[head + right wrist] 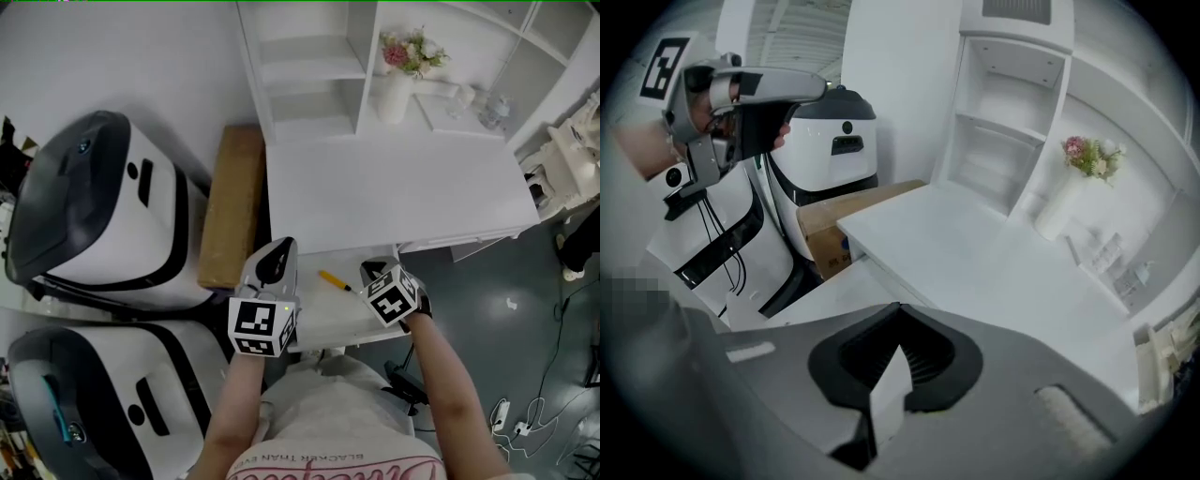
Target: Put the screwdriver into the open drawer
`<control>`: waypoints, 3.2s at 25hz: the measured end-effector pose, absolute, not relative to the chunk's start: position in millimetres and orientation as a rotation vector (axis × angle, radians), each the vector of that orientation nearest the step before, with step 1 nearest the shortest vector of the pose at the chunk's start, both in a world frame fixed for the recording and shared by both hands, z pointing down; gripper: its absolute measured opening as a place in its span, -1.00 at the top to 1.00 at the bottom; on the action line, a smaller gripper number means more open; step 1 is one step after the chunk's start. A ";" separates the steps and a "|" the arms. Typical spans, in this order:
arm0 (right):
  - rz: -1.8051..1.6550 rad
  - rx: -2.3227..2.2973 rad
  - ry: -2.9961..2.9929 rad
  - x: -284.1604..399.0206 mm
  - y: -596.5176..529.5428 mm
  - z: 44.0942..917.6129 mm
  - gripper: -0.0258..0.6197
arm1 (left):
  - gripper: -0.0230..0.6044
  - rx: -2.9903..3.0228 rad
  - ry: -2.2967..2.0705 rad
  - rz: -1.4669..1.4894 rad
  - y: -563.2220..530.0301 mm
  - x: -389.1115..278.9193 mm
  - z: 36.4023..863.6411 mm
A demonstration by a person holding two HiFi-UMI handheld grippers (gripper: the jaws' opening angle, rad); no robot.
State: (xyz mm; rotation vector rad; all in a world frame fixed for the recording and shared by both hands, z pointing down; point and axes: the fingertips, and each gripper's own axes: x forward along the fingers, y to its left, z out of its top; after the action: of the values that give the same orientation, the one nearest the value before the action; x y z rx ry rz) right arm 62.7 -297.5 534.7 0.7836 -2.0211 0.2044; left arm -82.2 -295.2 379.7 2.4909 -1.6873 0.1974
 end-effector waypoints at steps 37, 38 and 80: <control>-0.067 1.568 -2.407 113.9 -298.9 283.9 0.92 | 0.86 2.788 -1.834 -0.106 -296.2 -79.2 231.2; -0.081 1.593 -2.416 116.8 -298.2 276.7 0.92 | 0.86 2.794 -1.836 -0.113 -296.6 -78.5 227.9; -0.414 1.861 -2.497 157.5 -281.0 193.2 0.92 | 0.86 2.878 -1.903 -0.271 -295.7 -77.4 166.4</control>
State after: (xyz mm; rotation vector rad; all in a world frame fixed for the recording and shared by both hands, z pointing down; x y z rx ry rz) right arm 157.5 -281.0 193.2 1.8608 -2.4970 -0.4136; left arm -77.4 -295.7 166.4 2.8783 -1.9026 -0.2709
